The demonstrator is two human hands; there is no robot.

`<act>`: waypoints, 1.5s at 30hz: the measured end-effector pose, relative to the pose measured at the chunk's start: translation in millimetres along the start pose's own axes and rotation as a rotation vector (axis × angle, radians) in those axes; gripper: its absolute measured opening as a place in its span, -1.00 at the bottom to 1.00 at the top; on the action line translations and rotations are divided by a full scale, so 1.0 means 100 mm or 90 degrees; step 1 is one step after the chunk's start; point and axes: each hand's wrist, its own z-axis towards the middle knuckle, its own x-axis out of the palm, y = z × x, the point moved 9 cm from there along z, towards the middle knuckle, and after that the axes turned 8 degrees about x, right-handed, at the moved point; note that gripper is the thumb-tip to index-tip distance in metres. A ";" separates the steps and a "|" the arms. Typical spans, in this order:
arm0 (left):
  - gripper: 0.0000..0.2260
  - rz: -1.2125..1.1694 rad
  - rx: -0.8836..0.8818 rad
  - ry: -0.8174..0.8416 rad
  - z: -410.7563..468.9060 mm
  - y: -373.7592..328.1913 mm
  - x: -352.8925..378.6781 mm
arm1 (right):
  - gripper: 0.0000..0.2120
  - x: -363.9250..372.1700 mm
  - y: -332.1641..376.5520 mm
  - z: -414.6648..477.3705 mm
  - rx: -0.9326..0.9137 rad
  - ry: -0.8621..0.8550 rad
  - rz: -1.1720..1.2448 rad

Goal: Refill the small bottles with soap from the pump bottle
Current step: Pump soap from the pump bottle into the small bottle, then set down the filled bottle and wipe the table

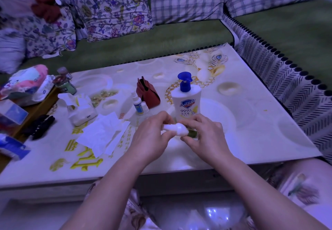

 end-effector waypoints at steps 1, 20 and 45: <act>-0.86 -0.012 0.006 0.002 0.00 -0.01 0.00 | -0.67 0.00 0.00 0.00 -0.001 0.000 -0.001; -0.78 0.068 0.046 -0.016 0.04 -0.13 0.01 | -0.69 0.01 -0.12 0.02 0.011 -0.013 -0.009; -0.70 0.104 -0.076 -0.007 0.65 0.26 0.37 | -0.80 -0.40 -1.66 0.92 0.355 -0.156 0.288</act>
